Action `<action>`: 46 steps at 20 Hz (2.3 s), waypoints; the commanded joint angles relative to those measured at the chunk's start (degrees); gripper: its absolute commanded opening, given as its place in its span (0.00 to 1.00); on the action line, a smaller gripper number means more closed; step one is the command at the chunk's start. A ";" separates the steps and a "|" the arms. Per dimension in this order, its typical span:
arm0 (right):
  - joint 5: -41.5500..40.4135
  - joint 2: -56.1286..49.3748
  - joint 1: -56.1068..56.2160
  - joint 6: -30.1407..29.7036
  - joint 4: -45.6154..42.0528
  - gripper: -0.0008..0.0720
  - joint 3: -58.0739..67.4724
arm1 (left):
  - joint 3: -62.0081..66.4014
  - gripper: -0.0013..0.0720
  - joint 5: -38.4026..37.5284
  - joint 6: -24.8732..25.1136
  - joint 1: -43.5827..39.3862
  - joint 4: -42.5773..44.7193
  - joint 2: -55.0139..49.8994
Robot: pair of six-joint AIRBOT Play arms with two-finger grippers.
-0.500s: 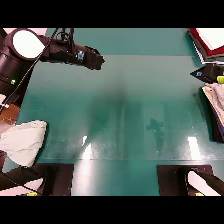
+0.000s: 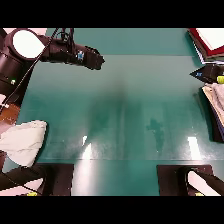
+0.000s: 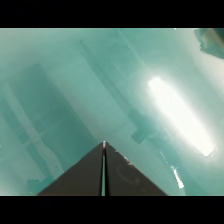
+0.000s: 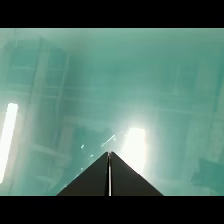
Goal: Fold the shirts.
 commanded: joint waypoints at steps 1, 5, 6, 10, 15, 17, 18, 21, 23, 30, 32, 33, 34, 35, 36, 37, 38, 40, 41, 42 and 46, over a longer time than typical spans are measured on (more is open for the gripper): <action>1.60 0.04 0.04 0.02 0.00 0.03 0.00 | 0.04 0.05 0.04 -0.02 -0.02 -0.24 0.02; 3.37 0.04 0.04 0.02 0.00 0.03 0.00 | 0.04 0.05 -0.26 0.07 0.22 -0.46 0.17; 3.72 0.04 0.04 0.02 0.00 0.03 0.00 | 0.04 0.05 -2.14 0.04 1.07 0.44 0.61; 4.20 0.04 0.04 0.02 0.02 0.03 0.00 | 0.04 0.05 -16.85 -3.28 12.37 8.37 6.27; 4.66 0.04 0.04 0.02 0.09 0.03 0.00 | -5.77 0.05 -23.85 -7.91 31.56 18.18 19.65; 4.96 0.04 0.04 0.02 0.07 0.03 0.00 | -12.50 0.05 -25.24 -7.91 37.22 18.34 25.00; 5.05 0.04 0.04 0.02 0.09 0.03 0.00 | -16.24 0.05 -26.69 -7.89 38.77 18.36 26.75; 5.97 0.04 0.04 0.02 0.09 0.03 0.00 | -28.57 0.71 -28.94 -7.93 39.80 22.14 27.91; 6.67 0.04 0.04 0.02 0.09 0.03 0.00 | -37.35 0.97 -27.52 -9.62 39.80 26.71 27.91; 7.08 0.04 0.04 0.02 0.07 0.03 0.00 | -60.22 0.97 -17.46 -16.15 39.80 38.01 27.91; 7.04 0.04 0.04 0.02 0.07 0.03 0.00 | -61.61 0.56 -14.32 -18.75 39.80 37.88 27.91; 7.06 0.04 0.04 0.02 0.07 0.03 0.00 | -61.40 0.34 -13.40 -19.39 39.80 37.68 27.91; 7.08 0.04 0.04 0.02 0.07 0.03 0.00 | -60.87 0.13 -12.94 -19.87 39.80 37.64 27.91; 7.10 0.04 0.04 0.02 0.09 0.03 0.00 | -59.93 0.05 -12.76 -19.93 39.80 37.55 27.91; 7.02 0.04 0.04 0.02 0.11 0.03 0.00 | -57.94 0.05 -13.03 -19.93 39.80 37.38 27.93; 6.95 0.04 0.04 0.02 0.11 0.03 0.11 | -54.90 0.05 -13.70 -19.47 39.78 36.26 28.00; 6.97 0.04 0.04 0.02 0.09 0.03 0.70 | -50.16 0.05 -14.16 -17.14 39.54 33.24 28.04; 6.60 0.04 0.04 0.02 0.07 0.03 3.74 | -37.20 0.05 -16.02 -13.11 36.48 26.62 28.04; 6.23 0.02 0.04 0.02 0.07 0.03 5.77 | -30.03 0.05 -16.94 -11.69 33.88 23.15 28.04; 5.46 0.02 0.04 0.02 0.07 0.03 8.07 | -22.38 0.05 -17.33 -9.64 30.56 18.47 28.02; 1.92 0.02 0.04 0.04 0.07 0.03 15.08 | 1.22 0.05 -17.20 -6.91 16.92 6.40 25.79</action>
